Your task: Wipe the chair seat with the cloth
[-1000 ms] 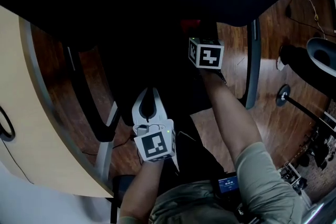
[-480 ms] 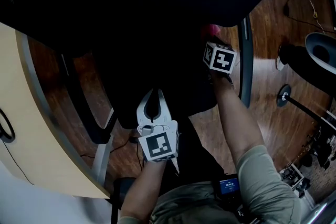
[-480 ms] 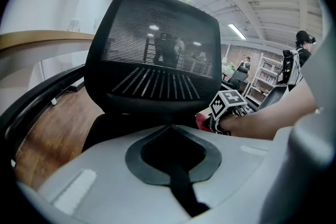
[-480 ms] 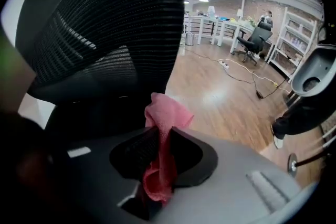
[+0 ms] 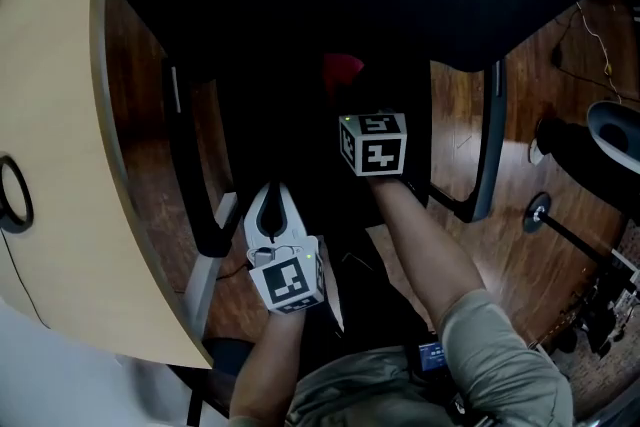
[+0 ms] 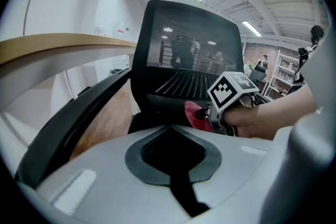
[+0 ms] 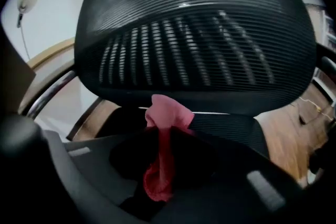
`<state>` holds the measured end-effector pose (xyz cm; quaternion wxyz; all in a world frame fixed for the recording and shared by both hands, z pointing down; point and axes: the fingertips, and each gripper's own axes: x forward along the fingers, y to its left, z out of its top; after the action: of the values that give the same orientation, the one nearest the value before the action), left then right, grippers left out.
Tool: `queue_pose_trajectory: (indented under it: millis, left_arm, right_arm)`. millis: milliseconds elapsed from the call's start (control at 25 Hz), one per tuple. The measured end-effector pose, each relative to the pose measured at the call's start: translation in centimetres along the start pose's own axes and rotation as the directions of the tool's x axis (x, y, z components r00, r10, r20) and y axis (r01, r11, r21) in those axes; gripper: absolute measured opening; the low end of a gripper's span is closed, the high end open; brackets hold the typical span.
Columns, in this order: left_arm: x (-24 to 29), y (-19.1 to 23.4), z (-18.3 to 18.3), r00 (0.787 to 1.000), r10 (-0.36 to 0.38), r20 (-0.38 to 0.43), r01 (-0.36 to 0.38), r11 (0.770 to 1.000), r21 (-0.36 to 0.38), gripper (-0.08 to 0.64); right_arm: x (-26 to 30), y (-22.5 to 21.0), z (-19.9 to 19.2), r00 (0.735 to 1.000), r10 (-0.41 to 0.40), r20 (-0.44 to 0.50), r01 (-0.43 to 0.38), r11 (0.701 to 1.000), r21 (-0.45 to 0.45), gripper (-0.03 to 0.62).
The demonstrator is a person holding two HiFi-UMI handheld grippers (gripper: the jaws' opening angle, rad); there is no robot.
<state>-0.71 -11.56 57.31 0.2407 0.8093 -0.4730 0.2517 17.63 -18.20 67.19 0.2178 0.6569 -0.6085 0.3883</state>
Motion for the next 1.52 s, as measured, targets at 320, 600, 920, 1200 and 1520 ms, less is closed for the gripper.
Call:
queue_pose_trajectory:
  millis: [320, 600, 920, 1200, 1520]
  left_arm:
    - [-2.6, 3.6, -2.8, 1.0, 0.016, -0.019, -0.016, 1.0, -0.009, 0.005]
    - [-3.4, 5.1, -4.2, 0.999, 0.035, -0.029, -0.036, 0.998, -0.042, 0.005]
    - [-2.6, 3.3, -4.2, 0.999, -0.002, -0.032, 0.002, 1.0, -0.007, 0.005]
    - [-1.0, -3.3, -3.1, 0.994, -0.105, -0.034, 0.107, 0.993, 0.059, 0.005]
    - [1.4, -11.0, -2.9, 0.976, -0.215, -0.045, 0.219, 0.966, 0.137, 0.005]
  right_arm:
    - [4.1, 17.0, -2.3, 0.958, 0.271, -0.09, -0.283, 0.946, -0.161, 0.075]
    - [5.8, 20.8, -4.4, 0.943, 0.301, -0.142, -0.325, 0.924, -0.202, 0.075]
    - [5.3, 14.6, -4.9, 0.972, 0.197, -0.13, -0.217, 0.963, -0.159, 0.075]
    - [2.4, 3.3, -4.3, 0.995, 0.05, -0.087, -0.056, 0.996, -0.069, 0.074]
    - [-2.2, -12.1, -5.7, 0.981, -0.184, -0.057, 0.189, 0.976, 0.111, 0.074]
